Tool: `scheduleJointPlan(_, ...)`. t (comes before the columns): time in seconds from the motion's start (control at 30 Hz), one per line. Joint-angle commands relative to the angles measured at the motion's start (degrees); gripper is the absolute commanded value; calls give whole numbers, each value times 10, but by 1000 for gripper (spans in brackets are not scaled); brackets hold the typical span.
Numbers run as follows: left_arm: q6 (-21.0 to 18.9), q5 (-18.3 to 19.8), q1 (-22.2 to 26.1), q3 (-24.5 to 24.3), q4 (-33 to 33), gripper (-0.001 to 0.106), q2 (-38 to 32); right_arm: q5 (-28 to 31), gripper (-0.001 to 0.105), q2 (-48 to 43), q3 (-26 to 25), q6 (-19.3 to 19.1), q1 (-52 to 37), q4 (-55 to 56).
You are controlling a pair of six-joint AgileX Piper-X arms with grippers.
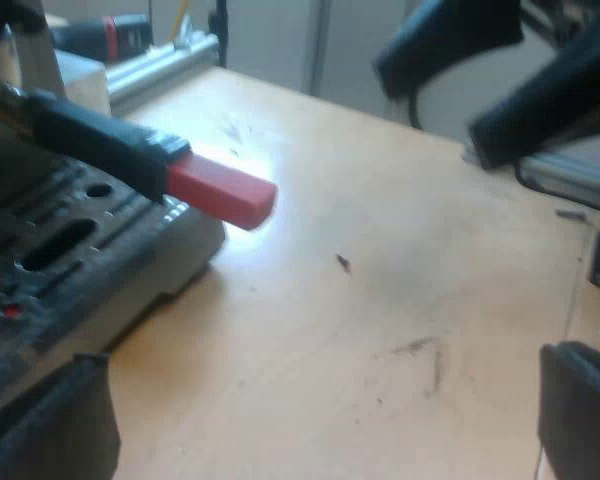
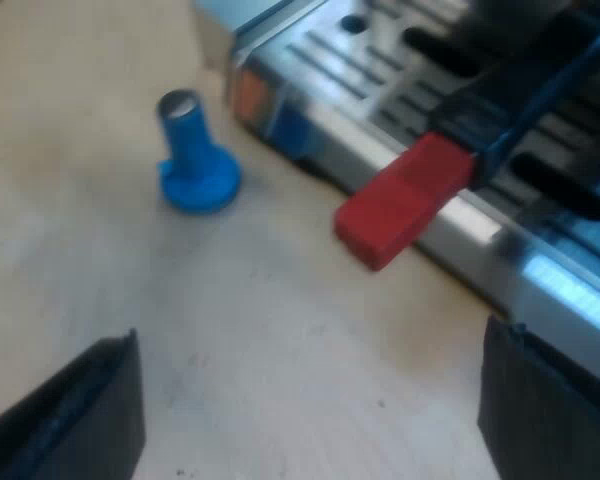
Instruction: Grind coffee beans and then tamp
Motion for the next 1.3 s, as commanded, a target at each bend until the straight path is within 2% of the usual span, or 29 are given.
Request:
scheduleJointPlan(0.03,8,23,-3,0,-13,87,32,123,71,9,35,42,69,-52)
scheduleJointPlan(0.23,8,27,-3,2,-40,87,80,202,71,39,65,63,125,-106)
scheduleJointPlan(0.33,12,41,-3,8,-64,87,107,273,71,71,68,75,140,-139)
scheduleJointPlan(0.47,12,39,-14,8,-76,87,124,292,71,107,68,75,140,-184)
scheduleJointPlan(0.53,12,39,-29,8,-76,87,126,301,68,124,68,84,140,-203)
scheduleJointPlan(0.63,12,38,-61,8,-75,87,126,340,49,156,68,128,140,-215)
scheduleJointPlan(0.73,12,36,-81,8,-75,87,132,340,36,179,68,143,140,-222)
scheduleJointPlan(1.13,12,36,-88,8,-79,87,140,351,33,248,68,143,140,-300)
scheduleJointPlan(1.3,12,36,-88,8,-79,87,140,385,17,284,68,143,140,-373)
